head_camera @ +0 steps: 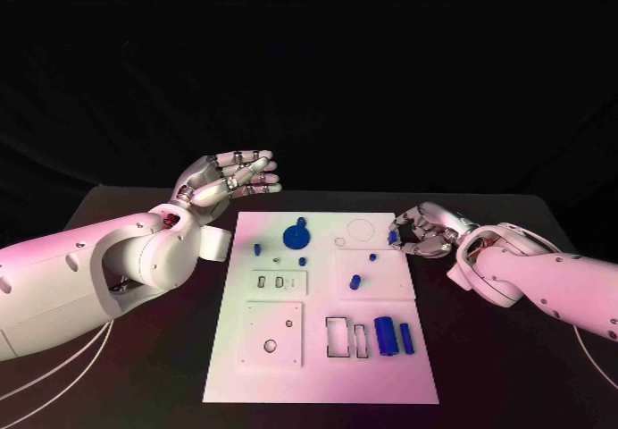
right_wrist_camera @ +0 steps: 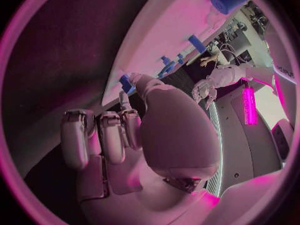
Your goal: Assemble the parts on the task board
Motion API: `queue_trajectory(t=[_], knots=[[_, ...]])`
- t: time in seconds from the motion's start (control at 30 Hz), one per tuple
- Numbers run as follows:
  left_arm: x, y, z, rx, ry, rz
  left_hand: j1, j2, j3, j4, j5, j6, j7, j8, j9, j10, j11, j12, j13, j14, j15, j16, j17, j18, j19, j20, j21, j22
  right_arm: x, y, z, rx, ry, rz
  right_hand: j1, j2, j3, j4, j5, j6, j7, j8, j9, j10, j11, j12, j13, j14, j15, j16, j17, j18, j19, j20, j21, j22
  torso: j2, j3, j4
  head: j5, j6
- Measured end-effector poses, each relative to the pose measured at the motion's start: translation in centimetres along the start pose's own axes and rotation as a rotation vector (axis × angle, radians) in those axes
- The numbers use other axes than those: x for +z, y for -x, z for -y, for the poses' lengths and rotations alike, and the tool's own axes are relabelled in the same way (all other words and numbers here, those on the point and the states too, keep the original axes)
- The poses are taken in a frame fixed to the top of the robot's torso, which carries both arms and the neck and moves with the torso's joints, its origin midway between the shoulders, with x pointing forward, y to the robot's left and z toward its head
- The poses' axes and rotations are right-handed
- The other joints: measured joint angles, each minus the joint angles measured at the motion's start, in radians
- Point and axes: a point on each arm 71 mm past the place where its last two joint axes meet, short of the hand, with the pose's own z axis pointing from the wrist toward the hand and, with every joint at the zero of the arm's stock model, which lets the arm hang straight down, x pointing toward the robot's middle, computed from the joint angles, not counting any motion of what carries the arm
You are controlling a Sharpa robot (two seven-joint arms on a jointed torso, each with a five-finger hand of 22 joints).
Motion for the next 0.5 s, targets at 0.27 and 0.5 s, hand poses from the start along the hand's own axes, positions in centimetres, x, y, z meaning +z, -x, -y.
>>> queue_trajectory(t=[0.27, 0.5], knots=[[0.00, 0.02, 0.00, 0.000, 0.000, 0.001, 0.000, 0.000, 0.000, 0.000, 0.000, 0.000, 0.000, 0.000, 0.000, 0.000, 0.000, 0.000, 0.000, 0.000, 0.000, 0.000, 0.000, 0.000, 0.000, 0.000, 0.000, 0.000, 0.10, -0.11, -0.14, -0.003, 0.002, -0.002, -0.009, 0.009, 0.032, -0.009, -0.011, 0.022, -0.008, 0.011, -0.002, 0.004, -0.004, 0.008, 0.000, 0.000, 0.000, 0.000, 0.000, 0.000, 0.003, -0.003, 0.008, 0.000, -0.001, 0.0009, -0.0008, 0.002, -0.001], [-0.01, 0.03, 0.00, 0.001, 0.001, 0.001, 0.000, 0.000, 0.000, 0.000, 0.000, 0.000, 0.000, 0.000, 0.000, 0.000, 0.000, 0.000, 0.000, 0.000, 0.000, 0.000, 0.000, 0.000, -0.004, 0.004, 0.000, -0.001, 0.15, -0.12, -0.15, -0.005, 0.002, 0.000, -0.023, 0.023, 0.064, -0.017, -0.024, 0.043, -0.014, 0.019, -0.004, 0.004, -0.004, 0.012, 0.000, 0.000, -0.007, 0.004, 0.000, 0.000, 0.004, -0.004, 0.008, 0.000, -0.001, 0.0012, -0.0006, 0.003, -0.004]])
